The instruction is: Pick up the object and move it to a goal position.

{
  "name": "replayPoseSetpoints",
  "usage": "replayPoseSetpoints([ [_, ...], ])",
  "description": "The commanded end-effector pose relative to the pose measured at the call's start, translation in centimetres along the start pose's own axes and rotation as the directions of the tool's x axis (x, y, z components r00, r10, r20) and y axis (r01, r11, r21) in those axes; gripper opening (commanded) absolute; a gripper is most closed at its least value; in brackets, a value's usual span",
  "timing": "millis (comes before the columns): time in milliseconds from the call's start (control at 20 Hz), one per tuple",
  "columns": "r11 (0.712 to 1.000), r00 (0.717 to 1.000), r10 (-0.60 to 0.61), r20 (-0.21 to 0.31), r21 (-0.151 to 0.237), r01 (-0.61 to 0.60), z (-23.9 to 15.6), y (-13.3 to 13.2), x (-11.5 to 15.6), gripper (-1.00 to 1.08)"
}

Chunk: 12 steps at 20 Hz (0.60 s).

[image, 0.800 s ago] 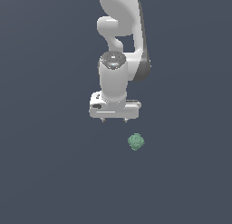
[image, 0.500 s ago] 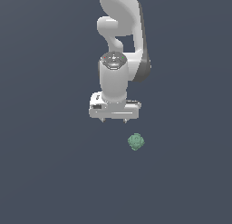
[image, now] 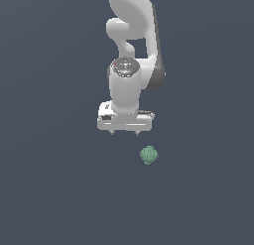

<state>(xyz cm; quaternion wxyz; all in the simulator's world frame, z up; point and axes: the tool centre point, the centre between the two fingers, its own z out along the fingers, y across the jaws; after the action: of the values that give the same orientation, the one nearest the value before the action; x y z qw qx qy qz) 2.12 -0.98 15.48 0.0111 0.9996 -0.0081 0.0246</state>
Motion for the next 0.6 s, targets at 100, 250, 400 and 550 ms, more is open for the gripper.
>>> replayPoseSetpoints([
  [100,0.999,0.999,-0.045,0.004,0.0,0.045,0.5,-0.8,0.4,1.0],
  [250,0.995,0.995,-0.099,0.009,0.001,0.099,1.0,-1.8,0.9,1.0],
  [400,0.985,0.985,-0.172,0.014,0.004,0.172,1.8,-3.2,1.5,1.0],
  [550,0.965,0.965,-0.262,0.021,0.01,0.261,2.8,-4.9,2.1,1.0],
])
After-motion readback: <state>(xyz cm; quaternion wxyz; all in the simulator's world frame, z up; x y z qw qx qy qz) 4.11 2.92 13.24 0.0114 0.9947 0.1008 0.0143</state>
